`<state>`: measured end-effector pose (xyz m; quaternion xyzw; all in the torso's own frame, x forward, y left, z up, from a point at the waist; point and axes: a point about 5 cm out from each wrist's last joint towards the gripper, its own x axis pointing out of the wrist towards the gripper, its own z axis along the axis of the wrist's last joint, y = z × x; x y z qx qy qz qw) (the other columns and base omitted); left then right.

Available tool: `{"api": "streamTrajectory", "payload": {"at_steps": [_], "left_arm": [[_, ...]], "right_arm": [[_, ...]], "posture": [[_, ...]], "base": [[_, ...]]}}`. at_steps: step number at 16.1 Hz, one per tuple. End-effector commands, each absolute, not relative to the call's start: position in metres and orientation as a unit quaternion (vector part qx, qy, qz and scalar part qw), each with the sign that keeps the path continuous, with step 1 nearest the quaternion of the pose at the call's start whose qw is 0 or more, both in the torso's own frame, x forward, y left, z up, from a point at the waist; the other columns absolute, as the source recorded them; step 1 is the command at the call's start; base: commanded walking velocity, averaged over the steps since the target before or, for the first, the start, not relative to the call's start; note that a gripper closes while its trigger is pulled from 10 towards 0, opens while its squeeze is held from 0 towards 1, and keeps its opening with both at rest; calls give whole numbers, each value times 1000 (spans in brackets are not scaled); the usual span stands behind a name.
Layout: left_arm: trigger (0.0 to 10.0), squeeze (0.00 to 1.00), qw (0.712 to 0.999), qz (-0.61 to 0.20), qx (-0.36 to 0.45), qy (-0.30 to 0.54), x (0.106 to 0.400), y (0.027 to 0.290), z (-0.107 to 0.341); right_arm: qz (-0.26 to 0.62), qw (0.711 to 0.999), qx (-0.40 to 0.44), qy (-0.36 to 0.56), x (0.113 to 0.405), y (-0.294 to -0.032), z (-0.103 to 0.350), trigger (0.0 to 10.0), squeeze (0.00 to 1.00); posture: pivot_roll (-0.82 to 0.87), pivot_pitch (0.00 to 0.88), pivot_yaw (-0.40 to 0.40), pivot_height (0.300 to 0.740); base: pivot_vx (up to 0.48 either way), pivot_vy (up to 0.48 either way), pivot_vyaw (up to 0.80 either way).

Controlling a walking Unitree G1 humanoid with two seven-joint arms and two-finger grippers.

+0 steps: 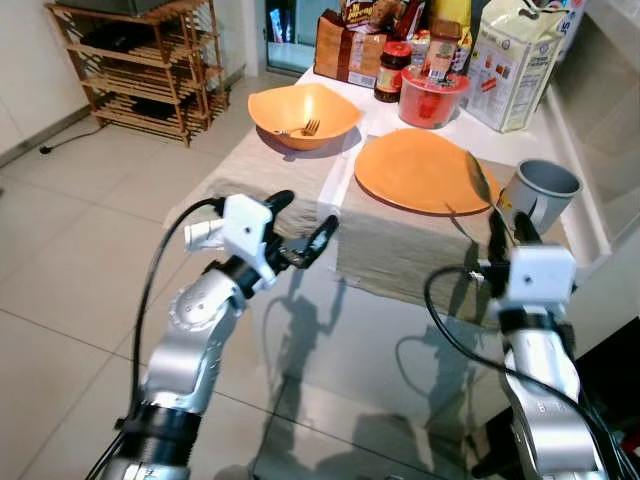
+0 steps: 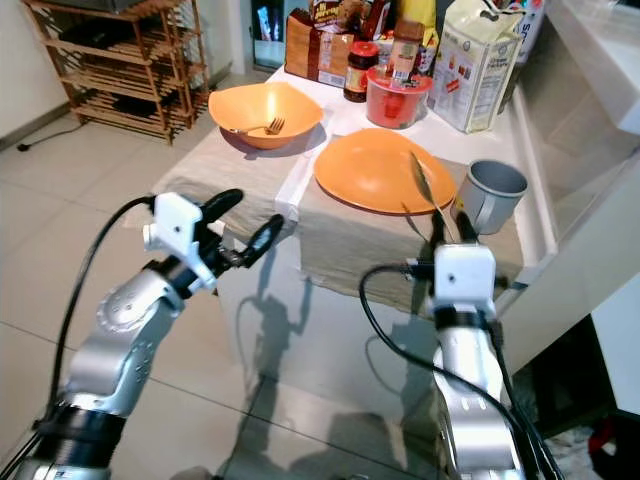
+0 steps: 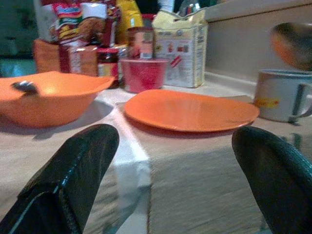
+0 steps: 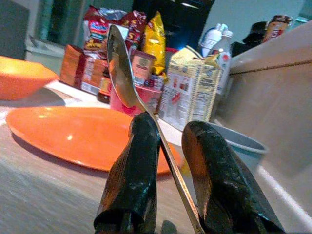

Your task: Setting the table

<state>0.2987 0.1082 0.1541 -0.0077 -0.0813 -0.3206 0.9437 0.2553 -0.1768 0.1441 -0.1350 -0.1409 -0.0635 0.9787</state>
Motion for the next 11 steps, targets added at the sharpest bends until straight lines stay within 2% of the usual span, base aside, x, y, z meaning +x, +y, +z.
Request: {"api": "streamTrajectory", "payload": {"at_steps": [1, 5, 9, 11], "left_arm": [[10000, 0, 938, -337, -7, -82, 301, 101, 155], [10000, 0, 935, -346, -9, -83, 303, 95, 154], [10000, 0, 943, -320, -3, -93, 302, 96, 154], [10000, 0, 946, -308, 5, -99, 305, 97, 157]], "right_arm": [[-65, 981, -130, -127, 257, -180, 140, 0, 0], [-57, 982, -134, -123, 263, -176, 138, 0, 0], [-46, 983, -132, -121, 271, -174, 137, 0, 0], [-56, 987, -105, -104, 274, -177, 131, 0, 0]], "posture": [[46, 0, -12, 740], [29, 0, -4, 740], [58, 0, -23, 740], [65, 0, -24, 740]], "base": [[0, 0, -450], [0, 0, -567], [0, 0, 0], [0, 0, 0]]}}
